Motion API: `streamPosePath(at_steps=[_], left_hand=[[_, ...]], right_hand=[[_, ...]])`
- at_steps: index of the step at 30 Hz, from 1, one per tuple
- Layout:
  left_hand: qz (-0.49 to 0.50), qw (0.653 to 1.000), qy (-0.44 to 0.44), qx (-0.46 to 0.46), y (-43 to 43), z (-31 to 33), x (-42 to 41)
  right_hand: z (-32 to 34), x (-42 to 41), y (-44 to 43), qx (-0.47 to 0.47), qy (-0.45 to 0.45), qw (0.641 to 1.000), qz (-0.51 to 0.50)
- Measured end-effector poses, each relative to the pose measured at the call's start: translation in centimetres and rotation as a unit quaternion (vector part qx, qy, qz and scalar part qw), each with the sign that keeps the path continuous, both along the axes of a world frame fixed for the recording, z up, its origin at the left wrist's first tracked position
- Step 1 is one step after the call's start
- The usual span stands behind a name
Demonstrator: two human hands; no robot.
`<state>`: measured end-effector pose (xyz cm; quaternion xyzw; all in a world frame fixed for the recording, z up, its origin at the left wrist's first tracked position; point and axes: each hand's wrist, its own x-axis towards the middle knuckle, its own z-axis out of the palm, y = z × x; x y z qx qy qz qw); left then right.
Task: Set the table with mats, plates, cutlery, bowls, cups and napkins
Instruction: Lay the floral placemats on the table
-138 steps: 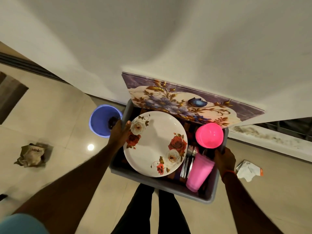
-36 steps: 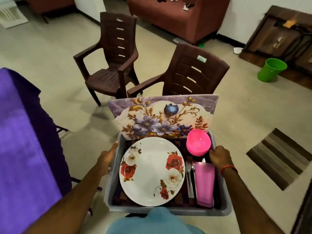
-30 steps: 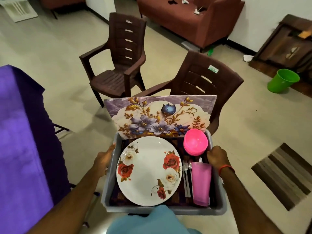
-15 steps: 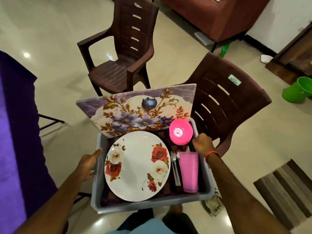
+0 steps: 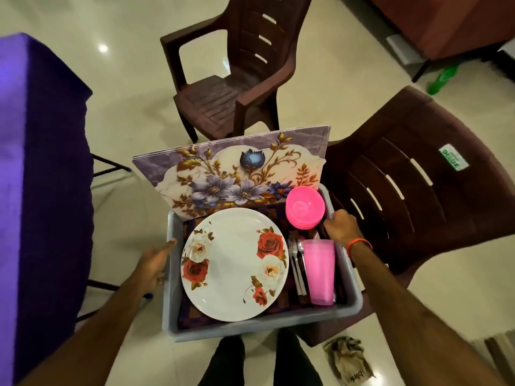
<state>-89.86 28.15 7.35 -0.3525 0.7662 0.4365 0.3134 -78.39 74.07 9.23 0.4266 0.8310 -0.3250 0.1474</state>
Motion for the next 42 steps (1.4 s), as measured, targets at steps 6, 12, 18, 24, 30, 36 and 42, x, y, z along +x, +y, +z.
streamPosePath(at_steps=[6,12,18,24,30,36,42], left_hand=[[0.002,1.000,-0.012,0.003,4.9,-1.9,0.9],[0.037,0.999,-0.025,-0.012,8.4,-5.4,1.4],[0.057,0.997,-0.044,-0.007,10.1,-9.9,1.8],[0.082,0.994,-0.068,0.013,12.3,-12.8,3.2],[0.073,0.996,-0.053,0.010,13.1,-14.2,4.0],[-0.004,0.999,-0.052,-0.002,12.8,-13.7,3.7],[-0.037,0.998,-0.009,-0.054,13.3,-13.0,3.0]], right_hand=[[-4.0,-1.8,4.2,0.002,-0.004,1.000,0.031],[-8.4,-3.3,7.6,0.000,-0.028,0.998,0.055],[-12.4,-4.5,10.0,-0.003,-0.031,0.996,0.081],[-15.6,-4.7,11.5,-0.016,-0.021,0.996,0.091],[-17.4,-4.9,12.8,-0.007,-0.022,0.994,0.110],[-18.4,-5.2,13.1,-0.036,-0.030,0.994,0.100],[-17.2,-5.9,14.3,-0.051,0.000,0.991,0.123]])
